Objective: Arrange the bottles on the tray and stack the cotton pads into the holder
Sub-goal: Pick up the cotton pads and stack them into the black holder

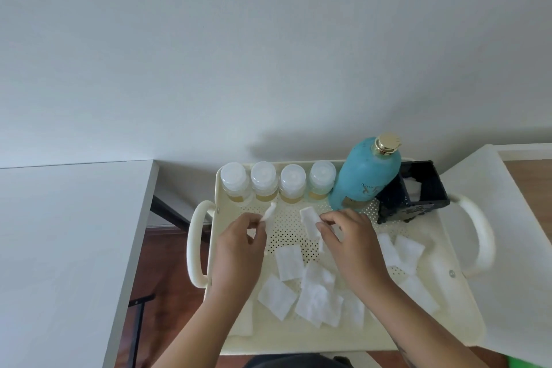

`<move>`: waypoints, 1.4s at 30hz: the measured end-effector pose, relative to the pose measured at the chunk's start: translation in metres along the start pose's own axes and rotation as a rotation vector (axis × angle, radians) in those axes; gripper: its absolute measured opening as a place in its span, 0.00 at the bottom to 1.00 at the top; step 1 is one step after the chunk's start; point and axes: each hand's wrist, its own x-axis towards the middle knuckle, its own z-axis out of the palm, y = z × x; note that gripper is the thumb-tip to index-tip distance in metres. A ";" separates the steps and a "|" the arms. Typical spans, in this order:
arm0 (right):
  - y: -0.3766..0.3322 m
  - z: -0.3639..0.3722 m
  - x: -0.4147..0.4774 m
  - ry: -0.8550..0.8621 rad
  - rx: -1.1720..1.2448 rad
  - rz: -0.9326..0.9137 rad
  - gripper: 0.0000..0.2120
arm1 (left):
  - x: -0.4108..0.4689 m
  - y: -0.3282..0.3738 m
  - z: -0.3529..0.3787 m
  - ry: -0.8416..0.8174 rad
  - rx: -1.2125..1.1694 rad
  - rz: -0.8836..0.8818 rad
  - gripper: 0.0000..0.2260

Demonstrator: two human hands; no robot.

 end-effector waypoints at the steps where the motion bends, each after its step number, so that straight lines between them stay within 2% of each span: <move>1: 0.002 -0.004 -0.001 -0.019 0.009 -0.010 0.02 | -0.002 0.002 0.002 -0.001 -0.032 -0.050 0.06; 6: 0.019 -0.014 -0.005 -0.135 0.121 0.046 0.03 | -0.016 0.012 0.016 0.003 -0.297 -0.278 0.02; 12: 0.035 -0.020 -0.009 -0.198 0.205 0.004 0.02 | -0.036 0.021 0.029 0.061 -0.323 -0.315 0.06; 15: 0.044 -0.023 -0.011 -0.249 0.133 -0.039 0.02 | -0.044 0.026 0.036 0.097 -0.294 -0.320 0.05; 18: 0.050 -0.025 -0.013 -0.246 0.029 -0.111 0.10 | -0.051 0.027 0.042 0.124 -0.374 -0.366 0.04; 20: 0.047 -0.028 -0.016 -0.243 0.119 -0.113 0.10 | -0.055 0.028 0.046 0.118 -0.460 -0.388 0.04; 22: 0.041 -0.028 -0.019 -0.321 0.255 -0.006 0.09 | -0.059 0.030 0.048 0.097 -0.568 -0.408 0.05; 25: 0.036 -0.030 -0.022 -0.493 0.515 0.291 0.13 | -0.064 0.033 0.051 0.067 -0.692 -0.420 0.07; 28: 0.036 -0.034 -0.025 -0.629 0.769 0.524 0.12 | -0.068 0.038 0.052 0.052 -0.737 -0.405 0.07; 34: 0.047 -0.041 -0.026 -0.647 0.902 0.572 0.02 | -0.072 0.045 0.055 0.067 -0.707 -0.374 0.05; 36: 0.050 -0.043 -0.027 -0.637 0.940 0.581 0.02 | -0.071 0.047 0.056 0.055 -0.712 -0.372 0.06; 40: 0.051 -0.044 -0.028 -0.678 1.021 0.604 0.09 | -0.071 0.054 0.060 0.019 -0.736 -0.350 0.05; 42: 0.051 -0.045 -0.028 -0.674 1.019 0.597 0.06 | -0.071 0.058 0.062 0.016 -0.728 -0.339 0.05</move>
